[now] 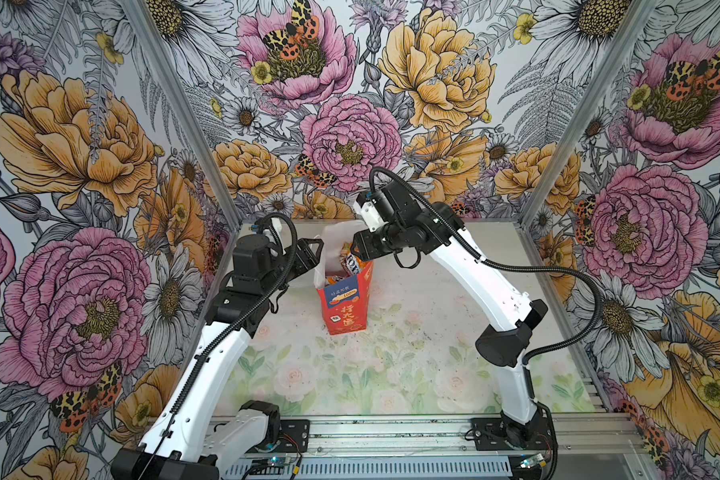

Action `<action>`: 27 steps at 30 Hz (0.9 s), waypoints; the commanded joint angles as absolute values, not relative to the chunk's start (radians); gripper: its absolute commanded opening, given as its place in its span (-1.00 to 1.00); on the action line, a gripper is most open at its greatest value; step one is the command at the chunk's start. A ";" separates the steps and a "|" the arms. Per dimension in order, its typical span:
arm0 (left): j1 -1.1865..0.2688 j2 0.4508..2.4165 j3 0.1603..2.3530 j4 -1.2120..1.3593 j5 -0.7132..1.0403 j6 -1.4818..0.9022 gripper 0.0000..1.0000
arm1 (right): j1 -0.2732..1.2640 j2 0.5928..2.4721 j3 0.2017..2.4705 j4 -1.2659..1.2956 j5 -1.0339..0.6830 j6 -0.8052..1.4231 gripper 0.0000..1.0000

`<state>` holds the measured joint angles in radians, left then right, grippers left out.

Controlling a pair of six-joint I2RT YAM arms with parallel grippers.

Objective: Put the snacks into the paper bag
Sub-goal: 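Open the left gripper off the bag while the right gripper withdraws upward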

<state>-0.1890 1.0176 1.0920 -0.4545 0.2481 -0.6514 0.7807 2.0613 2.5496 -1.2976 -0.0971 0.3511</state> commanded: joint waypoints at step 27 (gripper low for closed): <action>0.000 0.847 0.889 -0.253 0.105 -0.379 0.97 | 0.205 1.287 1.430 -0.683 0.089 0.136 0.14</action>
<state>-0.0097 0.8677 0.9398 -0.3824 0.1444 -0.4408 0.2512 1.3205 1.5379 -0.8726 0.1326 0.1551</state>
